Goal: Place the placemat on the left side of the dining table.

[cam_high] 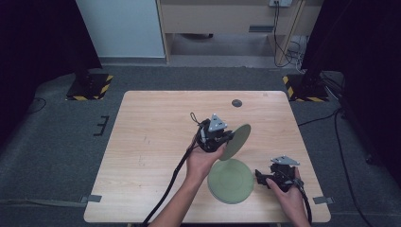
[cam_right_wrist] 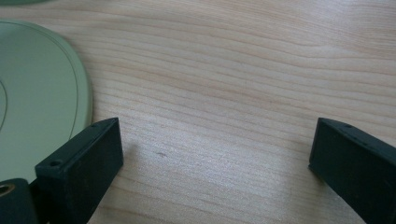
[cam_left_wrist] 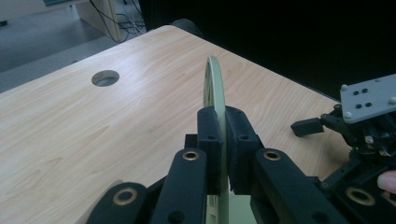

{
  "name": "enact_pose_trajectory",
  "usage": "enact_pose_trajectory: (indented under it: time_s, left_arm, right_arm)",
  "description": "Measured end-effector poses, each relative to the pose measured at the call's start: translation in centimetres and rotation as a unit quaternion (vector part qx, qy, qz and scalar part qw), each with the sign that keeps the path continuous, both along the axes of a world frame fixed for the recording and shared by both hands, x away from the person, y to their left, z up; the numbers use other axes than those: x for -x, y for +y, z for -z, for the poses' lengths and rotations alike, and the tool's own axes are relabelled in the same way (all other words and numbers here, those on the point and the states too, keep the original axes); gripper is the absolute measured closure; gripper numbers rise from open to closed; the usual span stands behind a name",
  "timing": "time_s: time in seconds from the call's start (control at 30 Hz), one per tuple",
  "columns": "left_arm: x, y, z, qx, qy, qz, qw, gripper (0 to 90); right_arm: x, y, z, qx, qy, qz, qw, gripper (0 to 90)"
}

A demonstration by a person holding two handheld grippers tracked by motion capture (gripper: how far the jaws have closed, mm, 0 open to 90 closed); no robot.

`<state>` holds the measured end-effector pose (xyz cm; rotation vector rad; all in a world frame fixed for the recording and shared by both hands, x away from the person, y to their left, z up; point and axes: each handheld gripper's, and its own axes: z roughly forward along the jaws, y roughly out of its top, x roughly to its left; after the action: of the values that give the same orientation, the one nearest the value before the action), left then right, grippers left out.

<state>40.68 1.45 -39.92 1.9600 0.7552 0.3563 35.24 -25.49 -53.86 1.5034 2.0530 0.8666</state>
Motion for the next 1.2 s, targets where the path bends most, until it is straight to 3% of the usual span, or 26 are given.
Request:
enact_pose_trajectory:
  time_s: [0.57,1.2]
  left_arm:
    - [-1.8,-0.7,-0.9,-0.014,-0.01,-0.018,0.9997,85.7]
    - [-2.2,-0.3,-1.6,-0.029,-0.021,-0.032,0.9989,85.8]
  right_arm:
    - [0.0,0.0,0.0,0.001,0.0,0.0,1.0,2.9]
    - [-0.1,0.0,0.0,0.002,0.0,0.0,1.0,2.8]
